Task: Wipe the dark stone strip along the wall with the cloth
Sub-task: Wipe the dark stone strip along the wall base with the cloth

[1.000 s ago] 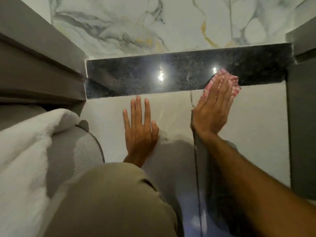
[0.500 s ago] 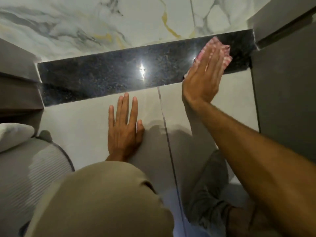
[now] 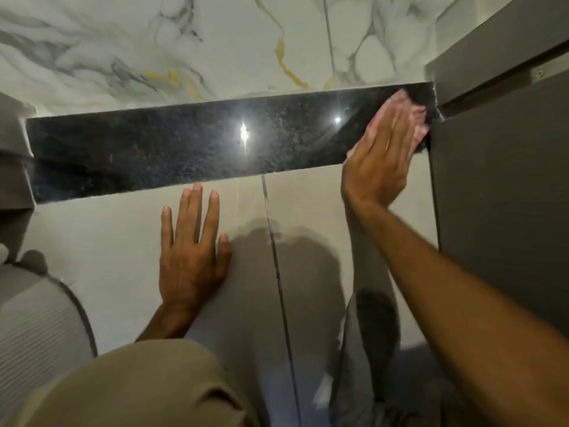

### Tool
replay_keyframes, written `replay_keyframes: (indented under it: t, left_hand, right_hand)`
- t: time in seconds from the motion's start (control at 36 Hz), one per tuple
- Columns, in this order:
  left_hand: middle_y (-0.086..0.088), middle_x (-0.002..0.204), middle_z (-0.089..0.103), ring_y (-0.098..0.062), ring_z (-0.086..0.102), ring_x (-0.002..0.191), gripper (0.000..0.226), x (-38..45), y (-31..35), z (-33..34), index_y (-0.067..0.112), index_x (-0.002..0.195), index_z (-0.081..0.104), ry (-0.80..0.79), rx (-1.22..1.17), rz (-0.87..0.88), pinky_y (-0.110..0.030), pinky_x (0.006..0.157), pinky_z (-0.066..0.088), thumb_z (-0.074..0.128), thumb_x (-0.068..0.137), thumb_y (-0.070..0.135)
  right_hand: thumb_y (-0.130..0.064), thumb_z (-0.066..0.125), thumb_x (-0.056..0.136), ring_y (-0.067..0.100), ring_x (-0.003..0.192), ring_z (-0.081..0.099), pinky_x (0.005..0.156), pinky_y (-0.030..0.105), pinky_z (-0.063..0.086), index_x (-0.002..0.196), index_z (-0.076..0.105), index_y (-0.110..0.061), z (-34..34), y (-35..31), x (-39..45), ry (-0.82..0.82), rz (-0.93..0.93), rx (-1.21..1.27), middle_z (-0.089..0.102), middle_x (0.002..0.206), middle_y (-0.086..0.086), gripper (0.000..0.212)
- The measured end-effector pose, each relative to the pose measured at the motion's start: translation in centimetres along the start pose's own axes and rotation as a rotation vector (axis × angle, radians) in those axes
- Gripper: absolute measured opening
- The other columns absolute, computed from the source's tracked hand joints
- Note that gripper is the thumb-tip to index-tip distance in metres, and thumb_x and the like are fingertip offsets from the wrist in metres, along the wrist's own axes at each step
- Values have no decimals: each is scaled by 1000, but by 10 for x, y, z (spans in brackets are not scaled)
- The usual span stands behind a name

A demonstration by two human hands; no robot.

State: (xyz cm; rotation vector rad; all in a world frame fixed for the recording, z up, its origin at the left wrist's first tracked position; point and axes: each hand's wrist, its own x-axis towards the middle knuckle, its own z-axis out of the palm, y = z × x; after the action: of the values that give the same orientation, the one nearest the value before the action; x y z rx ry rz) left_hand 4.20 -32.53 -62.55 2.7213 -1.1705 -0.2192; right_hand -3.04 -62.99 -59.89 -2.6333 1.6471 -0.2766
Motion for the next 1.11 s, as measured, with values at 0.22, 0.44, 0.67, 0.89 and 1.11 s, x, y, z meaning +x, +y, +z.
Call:
replay_keyframes:
  t: [0.22, 0.44, 0.67, 0.89, 1.11]
  left_hand:
    - [-16, 183, 8, -34, 10, 170, 69, -1, 2, -3, 13, 174, 17, -2, 5, -3, -51, 139, -3, 24, 112, 43]
    - [-21, 181, 15, -40, 16, 168, 69, -1, 6, -10, 8, 172, 25, -40, -16, -21, -63, 137, 11, 28, 110, 39]
    - [-16, 183, 8, -32, 6, 171, 70, -3, -1, 0, 14, 174, 19, -9, -18, -11, -49, 140, -6, 27, 111, 44]
    - [-18, 182, 15, -38, 17, 168, 70, 0, 0, -8, 12, 171, 28, -34, -48, -23, -51, 138, -3, 25, 110, 46]
    - [-16, 183, 10, -37, 11, 170, 72, -2, -4, 0, 15, 173, 22, -31, -60, -11, -53, 139, -4, 22, 111, 51]
  right_hand:
    - [-27, 36, 119, 28, 174, 22, 144, 49, 20, 175, 27, -10, 4, -40, -2, -98, -375, 112, 25, 185, 11, 60]
    - [-28, 40, 117, 28, 174, 22, 144, 48, 22, 175, 29, -11, -16, 17, -45, -166, -275, 136, 26, 185, 11, 61]
    - [-30, 23, 118, 32, 176, 12, 146, 50, 7, 176, 16, -6, 8, -45, 23, -45, 46, 37, 13, 187, 16, 63]
    - [-27, 40, 114, 24, 177, 9, 143, 53, 21, 177, 18, -14, -12, 15, -97, -210, -450, 153, 13, 188, 6, 68]
    - [-32, 36, 117, 29, 175, 16, 145, 48, 16, 177, 20, -12, -1, 16, -32, -52, 116, 24, 19, 187, 10, 65]
